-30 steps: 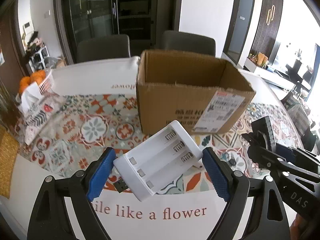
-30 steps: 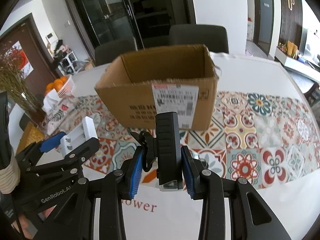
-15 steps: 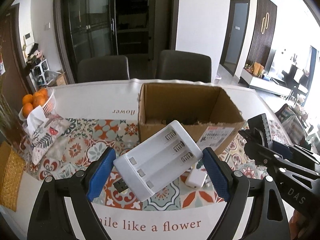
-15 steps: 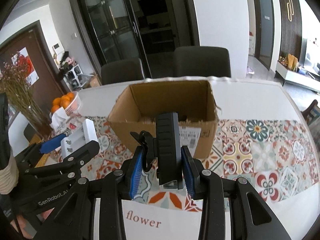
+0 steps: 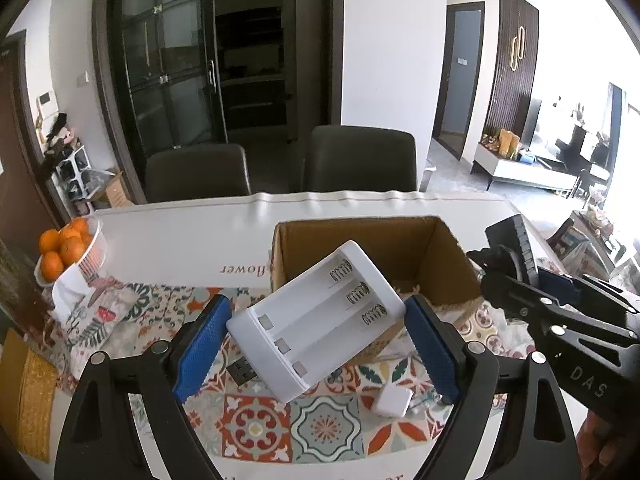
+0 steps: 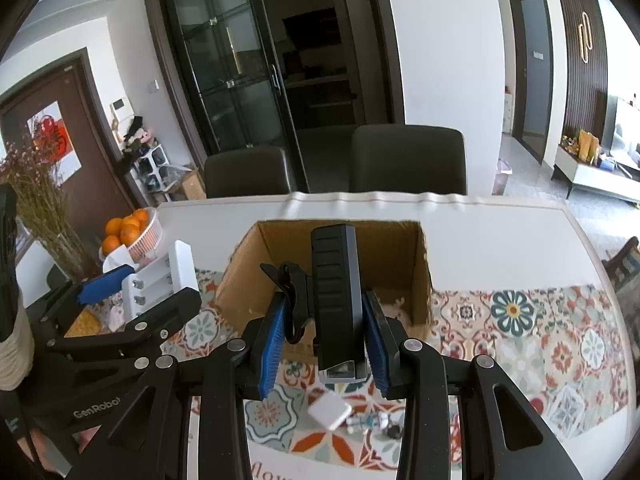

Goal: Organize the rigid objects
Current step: 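Carry the charger and black device over the box and lower them, then open both tools to release the charger and black device into the box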

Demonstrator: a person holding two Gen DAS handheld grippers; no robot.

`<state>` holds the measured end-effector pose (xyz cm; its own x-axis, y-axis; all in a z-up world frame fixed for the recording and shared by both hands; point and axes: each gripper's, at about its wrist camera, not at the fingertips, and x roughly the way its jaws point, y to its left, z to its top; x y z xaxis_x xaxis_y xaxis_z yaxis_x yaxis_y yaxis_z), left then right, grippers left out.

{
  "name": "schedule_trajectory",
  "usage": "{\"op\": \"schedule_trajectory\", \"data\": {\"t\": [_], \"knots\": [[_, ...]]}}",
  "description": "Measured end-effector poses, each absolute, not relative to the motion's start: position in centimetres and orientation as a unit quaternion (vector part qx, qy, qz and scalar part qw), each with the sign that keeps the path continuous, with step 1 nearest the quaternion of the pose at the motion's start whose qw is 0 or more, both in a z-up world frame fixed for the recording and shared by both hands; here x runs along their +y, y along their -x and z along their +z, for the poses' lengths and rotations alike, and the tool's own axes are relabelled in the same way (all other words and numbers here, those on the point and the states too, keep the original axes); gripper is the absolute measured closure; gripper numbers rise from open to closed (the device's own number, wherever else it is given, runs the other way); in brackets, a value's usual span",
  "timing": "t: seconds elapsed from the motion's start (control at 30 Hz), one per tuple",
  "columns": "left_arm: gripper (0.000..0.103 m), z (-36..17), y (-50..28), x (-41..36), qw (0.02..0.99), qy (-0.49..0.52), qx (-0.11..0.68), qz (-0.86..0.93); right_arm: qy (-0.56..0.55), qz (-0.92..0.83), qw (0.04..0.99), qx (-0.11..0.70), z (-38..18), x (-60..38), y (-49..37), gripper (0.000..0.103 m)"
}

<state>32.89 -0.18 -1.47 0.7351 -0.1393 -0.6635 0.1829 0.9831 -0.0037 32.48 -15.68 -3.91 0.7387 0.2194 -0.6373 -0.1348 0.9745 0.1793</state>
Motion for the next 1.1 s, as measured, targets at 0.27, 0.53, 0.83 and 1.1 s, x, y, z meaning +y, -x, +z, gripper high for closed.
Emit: {"op": "schedule_trajectory", "data": {"t": [0.27,0.53,0.83,1.1], "knots": [[0.015,-0.8,-36.4,-1.4,0.927,-0.048,0.358,-0.100,-0.053,0.095,0.923,0.369,-3.6,-15.8,-35.7,0.066],[0.015,-2.3,-40.6,-2.5,0.912,-0.063,0.393,-0.103,-0.042,0.090,0.909,0.405,-4.8,-16.3,-39.7,0.066],[0.014,-4.6,-43.9,-3.6,0.889,-0.079,0.439,-0.108,-0.052,0.085,0.893,0.440,-6.9,-17.1,-42.9,0.066],[0.009,-5.6,-44.4,-3.3,0.882,-0.071,0.457,-0.091,-0.048,0.080,0.890,0.446,-7.4,-17.0,-43.8,0.065]]}}
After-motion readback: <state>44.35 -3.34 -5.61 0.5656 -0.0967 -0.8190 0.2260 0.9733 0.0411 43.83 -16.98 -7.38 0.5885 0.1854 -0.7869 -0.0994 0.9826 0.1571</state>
